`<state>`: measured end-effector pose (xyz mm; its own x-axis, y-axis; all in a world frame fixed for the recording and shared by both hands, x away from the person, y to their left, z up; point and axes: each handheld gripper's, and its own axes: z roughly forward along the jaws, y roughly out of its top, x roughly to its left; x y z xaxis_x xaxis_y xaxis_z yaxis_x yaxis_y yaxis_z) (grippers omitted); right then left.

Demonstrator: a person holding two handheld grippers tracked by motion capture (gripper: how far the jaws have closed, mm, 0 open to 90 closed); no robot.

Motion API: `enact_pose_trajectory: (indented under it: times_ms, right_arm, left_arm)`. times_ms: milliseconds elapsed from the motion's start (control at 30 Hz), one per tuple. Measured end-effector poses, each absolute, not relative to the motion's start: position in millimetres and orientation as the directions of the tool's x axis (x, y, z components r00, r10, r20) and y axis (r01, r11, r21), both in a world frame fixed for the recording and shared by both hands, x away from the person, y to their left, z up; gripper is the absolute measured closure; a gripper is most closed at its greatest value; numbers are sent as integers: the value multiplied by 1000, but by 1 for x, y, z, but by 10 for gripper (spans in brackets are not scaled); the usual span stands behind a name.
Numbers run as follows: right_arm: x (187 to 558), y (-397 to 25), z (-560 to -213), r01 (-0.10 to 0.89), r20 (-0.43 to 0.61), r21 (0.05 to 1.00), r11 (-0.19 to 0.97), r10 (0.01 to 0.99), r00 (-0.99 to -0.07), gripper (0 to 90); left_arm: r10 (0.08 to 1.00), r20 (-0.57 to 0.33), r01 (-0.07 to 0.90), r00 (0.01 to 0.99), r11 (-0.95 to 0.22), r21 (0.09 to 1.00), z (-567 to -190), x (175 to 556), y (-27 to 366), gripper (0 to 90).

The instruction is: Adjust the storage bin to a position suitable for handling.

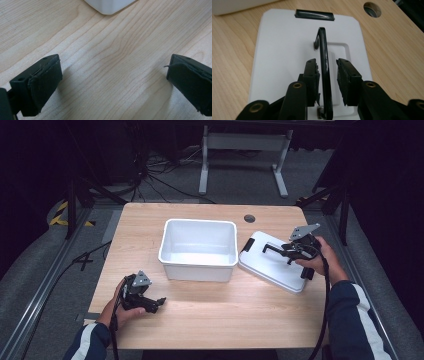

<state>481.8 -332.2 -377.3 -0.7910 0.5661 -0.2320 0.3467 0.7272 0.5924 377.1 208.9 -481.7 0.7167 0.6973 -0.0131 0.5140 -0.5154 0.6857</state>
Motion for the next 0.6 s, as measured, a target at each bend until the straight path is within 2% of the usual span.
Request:
enact_pose_trajectory:
  times_ms: [600]
  right_arm:
    - [470, -322, -365, 349, -233, 610, 711, 582, -779, 562]
  left_arm:
    - [696, -11, 510, 718, -516, 688, -482, 378, 209, 6]
